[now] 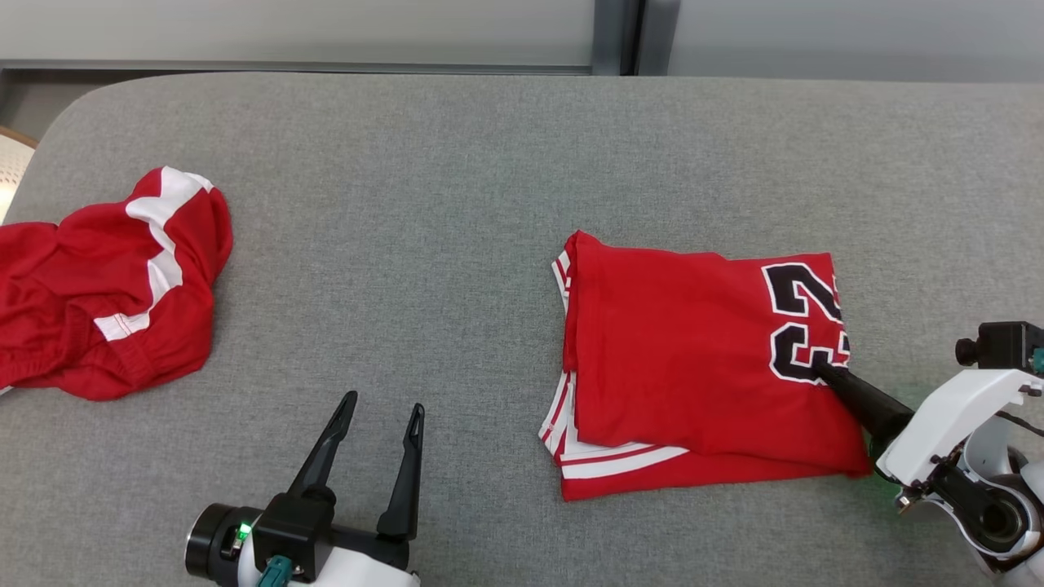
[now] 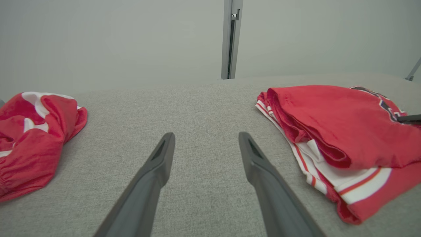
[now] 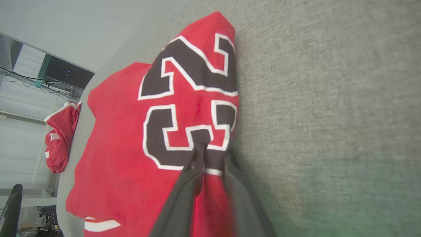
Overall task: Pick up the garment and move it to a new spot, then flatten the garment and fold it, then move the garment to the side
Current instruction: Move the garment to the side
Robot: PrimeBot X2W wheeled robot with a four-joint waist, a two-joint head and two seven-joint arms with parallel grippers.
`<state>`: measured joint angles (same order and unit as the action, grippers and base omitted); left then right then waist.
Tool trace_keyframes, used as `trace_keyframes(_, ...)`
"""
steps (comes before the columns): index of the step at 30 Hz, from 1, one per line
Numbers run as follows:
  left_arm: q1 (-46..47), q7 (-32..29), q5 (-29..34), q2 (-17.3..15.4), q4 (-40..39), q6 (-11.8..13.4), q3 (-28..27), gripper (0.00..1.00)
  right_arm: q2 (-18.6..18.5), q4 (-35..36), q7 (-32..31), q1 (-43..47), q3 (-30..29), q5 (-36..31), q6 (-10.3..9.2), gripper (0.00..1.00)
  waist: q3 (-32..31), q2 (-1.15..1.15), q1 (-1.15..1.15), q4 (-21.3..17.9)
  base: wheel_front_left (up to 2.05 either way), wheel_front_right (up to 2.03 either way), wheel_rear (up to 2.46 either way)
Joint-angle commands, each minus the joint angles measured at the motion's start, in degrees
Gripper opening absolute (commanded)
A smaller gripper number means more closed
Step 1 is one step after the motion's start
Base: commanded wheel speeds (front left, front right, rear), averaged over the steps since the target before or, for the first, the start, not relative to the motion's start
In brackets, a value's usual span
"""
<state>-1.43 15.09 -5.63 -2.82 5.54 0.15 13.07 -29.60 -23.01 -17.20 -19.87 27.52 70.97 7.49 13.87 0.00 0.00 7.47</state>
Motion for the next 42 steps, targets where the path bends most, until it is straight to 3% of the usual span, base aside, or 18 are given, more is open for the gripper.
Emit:
trace_keyframes(1,1.15,0.08,0.2,-0.18,-0.1,0.27,0.06,1.0,-0.67,0.74,-0.14,0.59,0.38,0.34,-0.01,0.0,0.39,0.0,0.0,0.12,0.0,0.0,0.0)
trace_keyframes(10,2.95,0.09,2.01,-0.17,0.04,-0.71,0.28,1.0,-5.12,-0.4,9.01,-5.52,0.07,-4.89,-0.02,0.0,4.21,0.0,0.0,-2.19,0.0,0.0,0.0)
trace_keyframes(20,8.9,0.08,5.58,-1.14,-4.37,-3.2,1.44,1.0,-12.15,-6.6,15.23,-19.97,-3.19,-11.95,-0.02,0.0,15.38,0.0,0.0,-6.4,0.0,0.0,0.0)
trace_keyframes(31,13.57,0.03,6.9,-2.18,-11.69,-3.6,3.54,1.0,-22.44,-11.59,19.56,-26.43,-11.08,-16.54,-0.03,0.0,23.53,0.0,0.0,-9.48,0.0,0.0,0.0)
trace_keyframes(38,14.79,-0.04,7.04,-2.88,-13.6,-2.93,4.76,1.0,-26.53,-14.52,18.7,-27.25,-14.67,-21.14,-0.03,0.0,25.8,0.0,0.0,-9.18,0.0,0.0,0.0)
trace_keyframes(39,14.88,-0.04,6.91,-2.91,-13.74,-2.74,4.89,1.0,-26.8,-15.08,18.78,-27.36,-15.07,-22.6,-0.03,0.44,25.94,0.0,0.0,-9.05,0.0,0.0,0.0)
trace_keyframes(40,14.89,-0.04,6.77,-2.89,-13.79,-2.67,5.07,1.0,-26.85,-15.75,19.51,-27.83,-15.56,-24.14,-0.03,1.0,25.98,0.0,0.0,-8.85,0.0,0.0,0.0)
trace_keyframes(42,14.96,-0.04,6.6,-2.83,-13.69,-2.63,5.3,1.0,-26.47,-16.44,20.38,-28.24,-15.96,-25.96,-0.03,1.0,25.78,0.0,0.0,-8.56,0.0,0.0,0.0)
